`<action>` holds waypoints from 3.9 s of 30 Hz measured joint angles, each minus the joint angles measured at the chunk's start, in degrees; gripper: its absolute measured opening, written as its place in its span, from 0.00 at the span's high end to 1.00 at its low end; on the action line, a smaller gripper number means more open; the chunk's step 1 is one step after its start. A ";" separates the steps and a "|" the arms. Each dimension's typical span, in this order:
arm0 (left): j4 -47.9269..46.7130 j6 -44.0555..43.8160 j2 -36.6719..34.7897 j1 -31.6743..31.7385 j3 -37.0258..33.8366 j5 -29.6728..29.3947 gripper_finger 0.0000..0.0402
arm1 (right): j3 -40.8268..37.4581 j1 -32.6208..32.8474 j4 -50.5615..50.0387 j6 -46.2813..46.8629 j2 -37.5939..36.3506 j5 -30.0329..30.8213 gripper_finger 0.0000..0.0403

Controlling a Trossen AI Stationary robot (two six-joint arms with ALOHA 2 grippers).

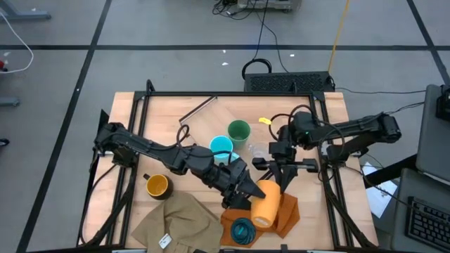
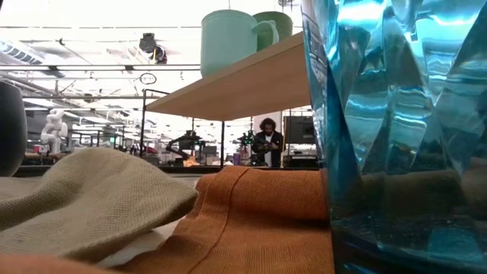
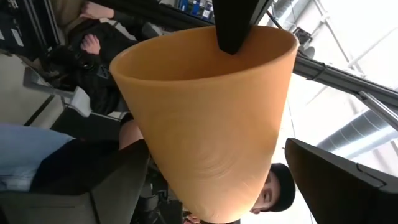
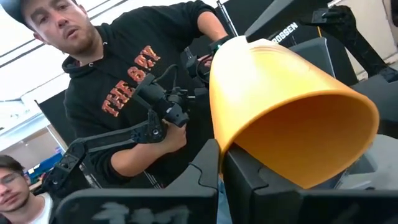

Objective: Stack small to large cups/mugs on shelf
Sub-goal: Put the yellow cup on the shelf

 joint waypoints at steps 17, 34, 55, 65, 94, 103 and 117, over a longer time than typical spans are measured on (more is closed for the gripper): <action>-0.61 -0.79 -0.11 -0.16 0.00 -1.34 0.07 | -0.07 -1.03 3.55 2.10 0.23 1.46 1.00; -2.61 -0.74 -0.11 -0.16 0.00 -1.95 0.19 | -0.09 -1.73 -0.38 -0.62 0.21 2.06 1.00; -1.44 -0.22 -0.13 -0.16 0.04 -2.81 0.20 | -0.11 -3.59 -0.36 2.92 0.21 0.38 0.69; -1.27 0.02 -0.13 -0.54 0.04 -3.48 0.15 | -0.11 -4.82 -0.58 3.43 0.21 -1.07 0.52; -0.24 27.13 -0.83 -1.62 0.04 -17.68 0.17 | -0.15 -23.42 -12.52 1.61 -6.87 -4.16 0.52; -1.66 38.39 -0.83 -1.23 0.07 -22.52 0.15 | -0.15 -28.63 -19.10 0.86 -12.10 -4.03 0.52; -25.21 61.36 -8.77 -2.40 0.12 -48.06 0.17 | -0.11 -34.20 -28.63 0.62 -20.45 -2.57 0.52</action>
